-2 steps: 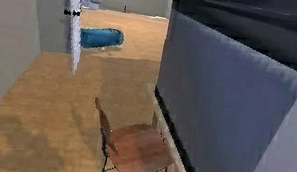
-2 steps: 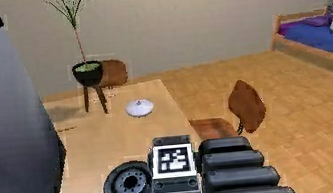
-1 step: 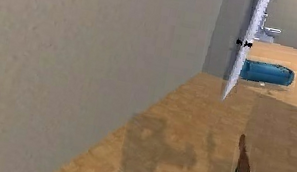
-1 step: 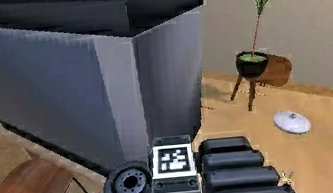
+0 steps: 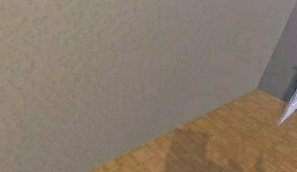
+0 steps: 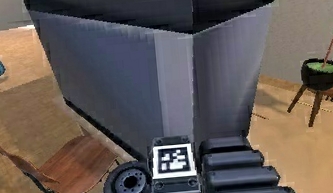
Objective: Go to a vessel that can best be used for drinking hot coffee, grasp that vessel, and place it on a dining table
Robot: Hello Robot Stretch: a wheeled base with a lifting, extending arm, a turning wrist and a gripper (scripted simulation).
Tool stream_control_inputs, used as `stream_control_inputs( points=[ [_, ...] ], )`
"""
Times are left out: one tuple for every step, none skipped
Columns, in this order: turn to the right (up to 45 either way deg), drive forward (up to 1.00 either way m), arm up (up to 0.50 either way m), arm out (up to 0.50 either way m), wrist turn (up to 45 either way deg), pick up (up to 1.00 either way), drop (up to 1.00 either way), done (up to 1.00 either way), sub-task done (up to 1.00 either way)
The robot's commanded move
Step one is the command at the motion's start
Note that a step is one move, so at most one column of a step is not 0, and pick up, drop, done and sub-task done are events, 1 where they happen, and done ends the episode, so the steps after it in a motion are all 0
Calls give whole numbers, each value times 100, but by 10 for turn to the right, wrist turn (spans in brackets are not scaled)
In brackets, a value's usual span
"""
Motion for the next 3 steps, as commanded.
stream_control_inputs(
  points=[
    [0, 0, 0, 48, 0, 0, 0, 0, 0],
    [0, 0, 0, 0, 450, 0, 0, 0, 0],
    [0, 0, 0, 0, 450, 0, 0, 0, 0]
  ],
)
